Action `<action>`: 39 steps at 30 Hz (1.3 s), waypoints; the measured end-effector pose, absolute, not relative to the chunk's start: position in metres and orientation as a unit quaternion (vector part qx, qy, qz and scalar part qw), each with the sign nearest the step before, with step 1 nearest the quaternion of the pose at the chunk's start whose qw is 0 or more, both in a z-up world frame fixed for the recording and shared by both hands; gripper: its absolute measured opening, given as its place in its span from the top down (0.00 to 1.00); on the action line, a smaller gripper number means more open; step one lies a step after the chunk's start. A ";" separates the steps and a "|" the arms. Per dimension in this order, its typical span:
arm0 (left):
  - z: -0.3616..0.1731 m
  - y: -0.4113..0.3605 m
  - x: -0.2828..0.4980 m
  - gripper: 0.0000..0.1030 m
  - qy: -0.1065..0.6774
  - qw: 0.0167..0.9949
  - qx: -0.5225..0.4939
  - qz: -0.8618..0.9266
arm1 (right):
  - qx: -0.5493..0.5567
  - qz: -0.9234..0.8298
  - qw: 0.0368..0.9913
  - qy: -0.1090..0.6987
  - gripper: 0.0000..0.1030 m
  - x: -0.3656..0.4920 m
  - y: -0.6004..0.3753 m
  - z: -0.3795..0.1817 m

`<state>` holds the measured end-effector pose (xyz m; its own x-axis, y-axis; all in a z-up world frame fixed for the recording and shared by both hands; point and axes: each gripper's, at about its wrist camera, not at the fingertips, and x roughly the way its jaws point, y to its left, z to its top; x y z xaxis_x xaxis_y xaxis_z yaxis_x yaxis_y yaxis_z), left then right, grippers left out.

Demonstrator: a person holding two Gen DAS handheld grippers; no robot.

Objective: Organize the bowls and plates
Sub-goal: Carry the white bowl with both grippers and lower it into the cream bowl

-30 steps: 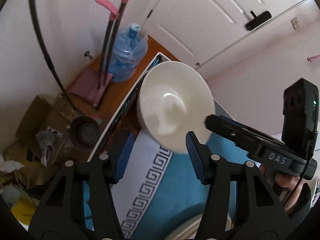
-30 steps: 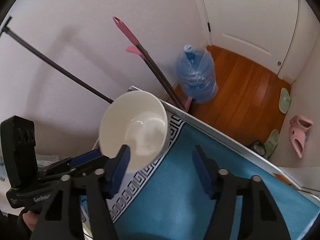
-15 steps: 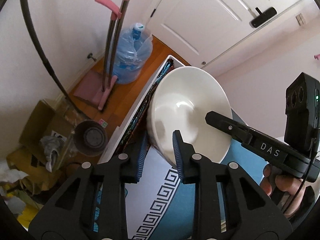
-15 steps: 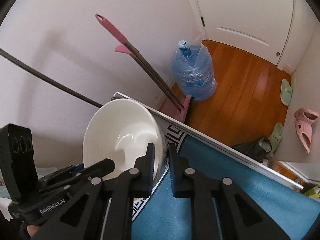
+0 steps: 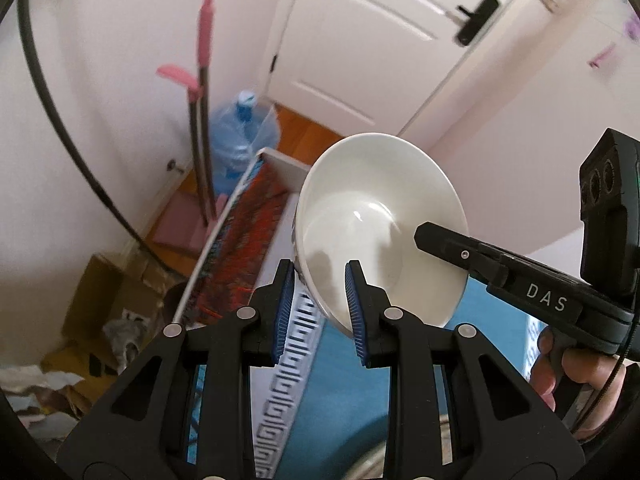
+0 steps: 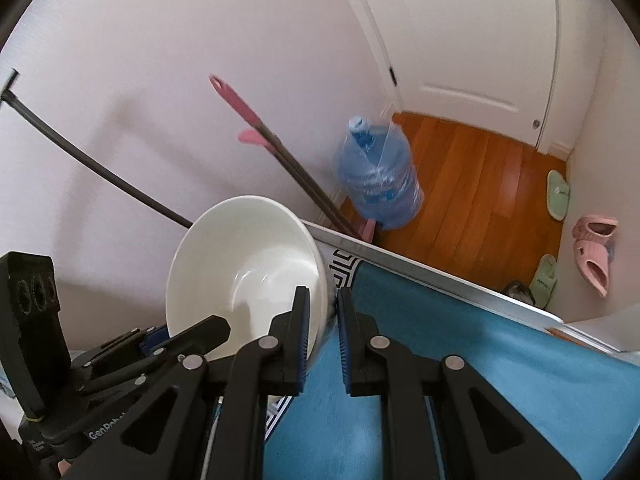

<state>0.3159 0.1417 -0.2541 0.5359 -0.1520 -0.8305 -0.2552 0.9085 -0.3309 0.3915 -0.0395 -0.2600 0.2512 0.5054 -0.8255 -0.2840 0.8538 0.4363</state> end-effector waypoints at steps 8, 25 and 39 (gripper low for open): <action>-0.192 0.063 0.275 0.77 0.448 0.877 -0.171 -0.023 | 0.117 0.215 0.835 0.493 0.88 0.326 -0.113 -0.186; -0.165 -0.181 0.180 0.77 0.465 0.866 -0.128 -0.131 | 0.142 0.105 0.862 0.476 0.88 0.145 -0.324 -0.138; -0.229 -0.276 0.169 0.77 0.553 0.817 -0.055 -0.156 | 0.156 0.044 0.828 0.536 0.88 0.099 -0.396 -0.204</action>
<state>0.1687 -0.2758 -0.2294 0.3395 -0.3151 -0.8863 0.1938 0.9454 -0.2619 0.0993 -0.3964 -0.2038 0.4212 0.2401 -0.8746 0.0936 0.9477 0.3052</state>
